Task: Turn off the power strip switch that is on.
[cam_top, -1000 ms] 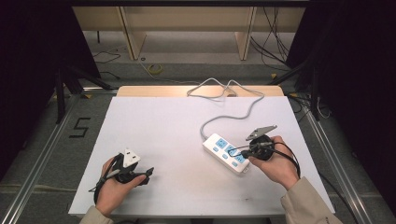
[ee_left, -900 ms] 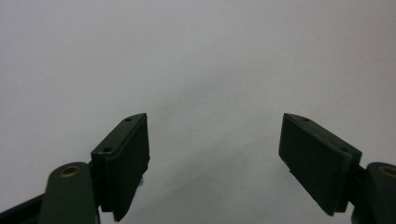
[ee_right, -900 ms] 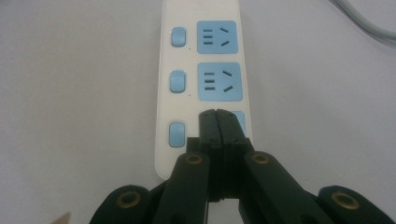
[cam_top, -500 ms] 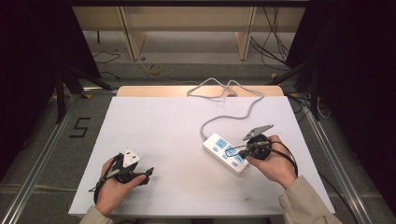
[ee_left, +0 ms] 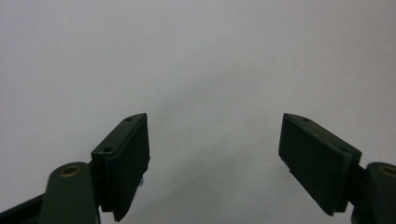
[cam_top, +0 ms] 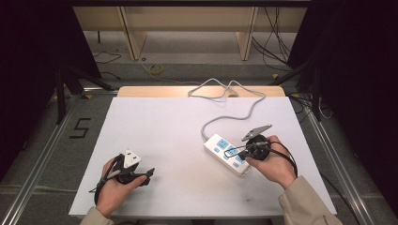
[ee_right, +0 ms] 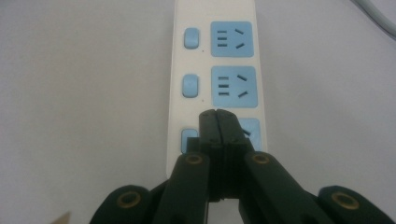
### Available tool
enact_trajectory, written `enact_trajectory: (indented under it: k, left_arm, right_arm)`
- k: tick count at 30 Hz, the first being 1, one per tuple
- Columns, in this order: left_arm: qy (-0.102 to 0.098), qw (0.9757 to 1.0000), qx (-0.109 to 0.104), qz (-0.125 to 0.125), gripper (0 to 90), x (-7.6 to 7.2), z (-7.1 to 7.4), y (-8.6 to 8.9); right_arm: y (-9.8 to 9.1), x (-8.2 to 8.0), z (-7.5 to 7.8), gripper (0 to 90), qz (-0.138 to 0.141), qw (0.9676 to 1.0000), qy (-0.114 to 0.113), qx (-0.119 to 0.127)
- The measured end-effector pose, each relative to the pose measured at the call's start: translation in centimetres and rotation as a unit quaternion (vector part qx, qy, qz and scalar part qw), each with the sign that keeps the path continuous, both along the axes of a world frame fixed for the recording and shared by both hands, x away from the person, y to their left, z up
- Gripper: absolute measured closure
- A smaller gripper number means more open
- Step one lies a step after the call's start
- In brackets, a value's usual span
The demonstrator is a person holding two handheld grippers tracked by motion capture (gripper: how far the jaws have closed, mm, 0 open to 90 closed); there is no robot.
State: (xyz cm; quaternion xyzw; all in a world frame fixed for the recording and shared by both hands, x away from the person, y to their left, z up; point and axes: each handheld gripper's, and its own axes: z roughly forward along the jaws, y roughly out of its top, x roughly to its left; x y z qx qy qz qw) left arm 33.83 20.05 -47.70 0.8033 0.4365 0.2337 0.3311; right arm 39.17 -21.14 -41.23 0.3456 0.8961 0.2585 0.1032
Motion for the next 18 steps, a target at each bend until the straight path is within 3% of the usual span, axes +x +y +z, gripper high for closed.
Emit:
enact_trajectory:
  k: [18]
  left_arm:
    - [0.000, 1.0000, 0.000, 0.000, 24.6, 0.00, 0.02, 0.00]
  right_arm:
    - [0.82, 0.31, 0.02, 90.0, 0.000, 0.9999, 0.010, -0.004]
